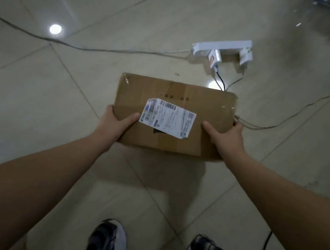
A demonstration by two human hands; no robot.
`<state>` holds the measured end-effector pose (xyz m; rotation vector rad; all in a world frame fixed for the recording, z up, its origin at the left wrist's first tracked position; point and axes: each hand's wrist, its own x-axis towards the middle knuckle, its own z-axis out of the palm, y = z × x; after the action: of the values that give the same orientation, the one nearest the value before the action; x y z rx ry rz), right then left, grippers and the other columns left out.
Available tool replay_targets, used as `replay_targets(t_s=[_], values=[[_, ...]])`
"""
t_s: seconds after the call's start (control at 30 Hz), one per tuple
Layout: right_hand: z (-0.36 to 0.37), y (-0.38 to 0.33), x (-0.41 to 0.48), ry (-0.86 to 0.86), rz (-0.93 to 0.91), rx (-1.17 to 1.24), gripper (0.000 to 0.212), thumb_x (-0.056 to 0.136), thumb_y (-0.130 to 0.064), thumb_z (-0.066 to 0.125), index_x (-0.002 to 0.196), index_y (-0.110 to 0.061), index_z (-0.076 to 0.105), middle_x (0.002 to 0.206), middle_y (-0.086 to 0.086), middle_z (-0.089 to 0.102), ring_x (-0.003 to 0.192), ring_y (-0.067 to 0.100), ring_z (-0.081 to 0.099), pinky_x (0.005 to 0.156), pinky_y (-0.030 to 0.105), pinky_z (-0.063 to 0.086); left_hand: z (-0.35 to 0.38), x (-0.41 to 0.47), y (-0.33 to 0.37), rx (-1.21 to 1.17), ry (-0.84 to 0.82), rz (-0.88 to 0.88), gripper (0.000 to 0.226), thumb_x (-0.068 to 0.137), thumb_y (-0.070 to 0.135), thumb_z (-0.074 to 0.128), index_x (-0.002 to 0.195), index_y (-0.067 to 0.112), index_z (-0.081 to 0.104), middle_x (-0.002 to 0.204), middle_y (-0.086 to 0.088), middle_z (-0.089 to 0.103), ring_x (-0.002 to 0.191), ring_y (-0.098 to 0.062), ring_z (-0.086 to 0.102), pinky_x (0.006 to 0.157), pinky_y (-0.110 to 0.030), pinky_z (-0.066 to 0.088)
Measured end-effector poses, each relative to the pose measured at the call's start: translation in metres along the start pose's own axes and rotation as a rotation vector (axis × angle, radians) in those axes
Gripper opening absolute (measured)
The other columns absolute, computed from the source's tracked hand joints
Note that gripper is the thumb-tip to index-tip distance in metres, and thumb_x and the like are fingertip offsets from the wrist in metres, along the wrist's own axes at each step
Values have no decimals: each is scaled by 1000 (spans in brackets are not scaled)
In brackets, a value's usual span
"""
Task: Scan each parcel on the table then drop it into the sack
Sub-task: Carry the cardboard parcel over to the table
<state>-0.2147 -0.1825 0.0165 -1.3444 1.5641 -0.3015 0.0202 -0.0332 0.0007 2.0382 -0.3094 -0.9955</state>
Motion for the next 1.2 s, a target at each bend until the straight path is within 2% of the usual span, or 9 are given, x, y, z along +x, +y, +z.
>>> replay_targets(t_s=[0.07, 0.2, 0.3, 0.6, 0.7, 0.87, 1.0, 1.13, 1.2], values=[[-8, -27, -2, 20, -38, 14, 93, 75, -43, 78, 142, -11, 23, 139, 6, 48, 120, 22, 51, 98, 33, 44, -8, -7, 28, -38, 26, 13, 67, 78, 37, 77, 129, 11, 42, 115, 1, 54, 103, -17, 57, 79, -30, 50], [-31, -72, -35, 20, -76, 27, 91, 75, -41, 79, 143, -13, 25, 136, 2, 49, 113, 14, 50, 99, 32, 44, -35, -36, 76, -46, 75, 18, 68, 75, 39, 79, 128, 11, 46, 113, 1, 58, 104, -18, 60, 88, -35, 53], [-53, -105, -75, 8, -51, 63, 92, 75, -40, 80, 144, -15, 25, 134, 0, 50, 112, 14, 51, 102, 38, 46, -60, -72, 114, -24, 98, 10, 70, 75, 39, 80, 130, 10, 47, 112, 2, 57, 104, -17, 59, 89, -33, 52], [-178, -260, -224, -41, -31, 105, 86, 76, -36, 79, 144, -21, 29, 122, -10, 48, 110, 12, 52, 89, 28, 47, -142, -230, 288, -16, 87, -3, 66, 77, 38, 79, 128, 11, 48, 114, 3, 56, 103, -14, 58, 85, -28, 50], [-220, -316, -269, -37, -60, 94, 87, 76, -36, 80, 145, -21, 29, 124, -9, 48, 111, 12, 52, 88, 29, 48, -165, -290, 343, -51, 90, 4, 61, 79, 33, 78, 126, 9, 48, 112, 2, 57, 99, -12, 58, 79, -21, 48], [-281, -397, -338, -27, -131, 51, 86, 76, -40, 79, 144, -21, 30, 127, -7, 48, 111, 12, 50, 88, 30, 46, -205, -371, 419, -113, 108, 33, 67, 77, 34, 79, 129, 8, 46, 113, 1, 56, 103, -16, 58, 88, -29, 50], [-305, -450, -361, 8, -214, 52, 86, 73, -45, 80, 143, -23, 34, 128, -6, 51, 114, 15, 51, 98, 40, 48, -235, -389, 475, -141, 113, 114, 69, 76, 37, 79, 130, 9, 45, 115, 2, 55, 102, -14, 57, 83, -25, 48], [-311, -496, -362, 49, -271, 109, 88, 73, -43, 80, 144, -21, 34, 132, -3, 51, 113, 13, 51, 97, 37, 48, -258, -374, 519, -127, 93, 188, 73, 73, 44, 80, 129, 12, 46, 118, 0, 57, 108, -19, 58, 95, -37, 50], [-310, -513, -360, 55, -283, 130, 86, 73, -42, 80, 143, -21, 36, 127, -5, 52, 112, 14, 52, 96, 38, 48, -265, -365, 537, -133, 84, 213, 71, 73, 42, 80, 128, 12, 45, 117, 0, 57, 108, -19, 58, 96, -38, 50]])
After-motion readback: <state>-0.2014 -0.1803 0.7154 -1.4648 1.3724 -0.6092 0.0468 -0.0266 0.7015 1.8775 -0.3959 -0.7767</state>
